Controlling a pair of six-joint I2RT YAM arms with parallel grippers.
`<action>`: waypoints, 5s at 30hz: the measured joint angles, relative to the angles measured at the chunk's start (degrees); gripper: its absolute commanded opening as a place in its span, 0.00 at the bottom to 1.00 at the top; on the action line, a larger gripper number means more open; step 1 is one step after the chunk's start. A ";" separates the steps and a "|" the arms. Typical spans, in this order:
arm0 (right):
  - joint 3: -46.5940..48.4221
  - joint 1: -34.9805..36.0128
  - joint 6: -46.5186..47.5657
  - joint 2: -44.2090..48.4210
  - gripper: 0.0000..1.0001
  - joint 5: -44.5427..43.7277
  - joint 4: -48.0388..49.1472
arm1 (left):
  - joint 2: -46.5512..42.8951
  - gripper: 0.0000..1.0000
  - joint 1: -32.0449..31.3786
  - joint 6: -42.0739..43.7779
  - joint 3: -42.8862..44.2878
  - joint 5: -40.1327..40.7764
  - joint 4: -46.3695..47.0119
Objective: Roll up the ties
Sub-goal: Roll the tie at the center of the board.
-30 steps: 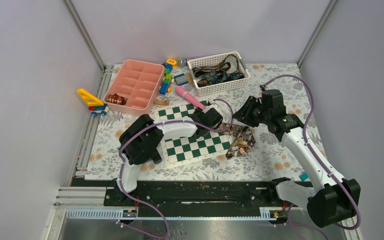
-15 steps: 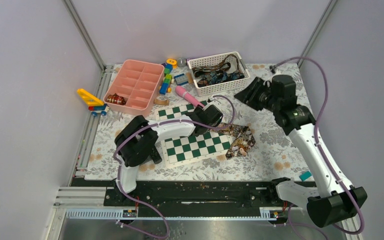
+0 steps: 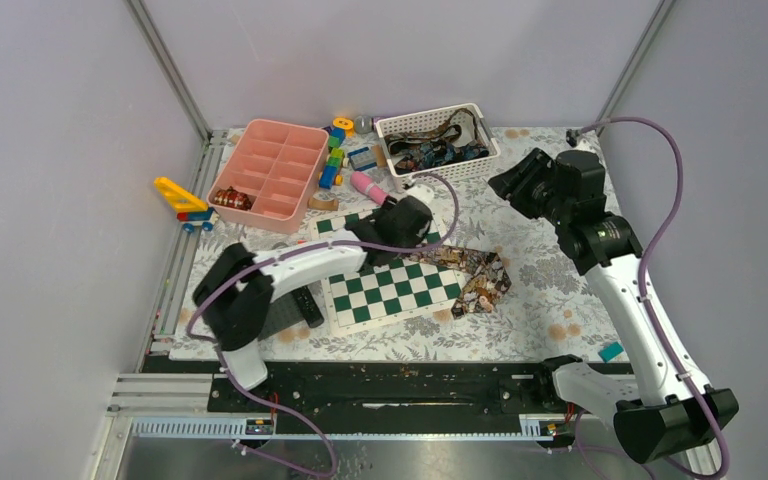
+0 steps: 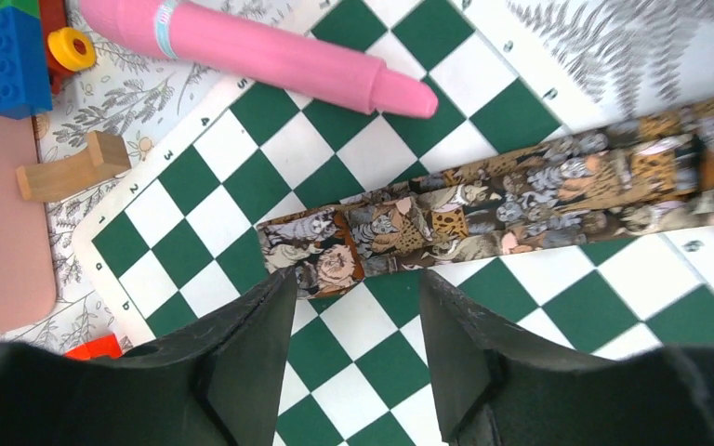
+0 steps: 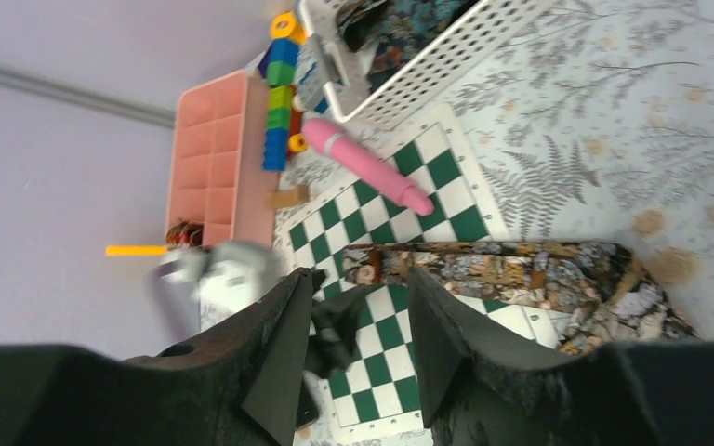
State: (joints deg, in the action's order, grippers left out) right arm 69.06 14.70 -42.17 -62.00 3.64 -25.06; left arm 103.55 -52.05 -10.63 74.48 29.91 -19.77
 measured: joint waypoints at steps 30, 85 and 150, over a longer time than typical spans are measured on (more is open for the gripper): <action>6.32 16.31 -0.39 -46.47 0.39 17.03 11.89 | -17.22 0.61 23.69 -23.12 -28.55 -26.88 32.61; 10.80 17.33 -2.64 -57.22 0.30 19.37 13.60 | -7.52 0.47 24.44 -24.37 -29.92 -32.57 36.79; -2.29 15.56 4.31 -39.65 0.17 -19.12 -22.62 | -5.53 0.24 19.41 -21.14 -26.16 -29.94 32.81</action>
State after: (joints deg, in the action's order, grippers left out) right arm 66.76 30.26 -37.87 -101.65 -15.49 -47.68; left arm 98.02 -32.64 -31.77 48.31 -0.03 13.04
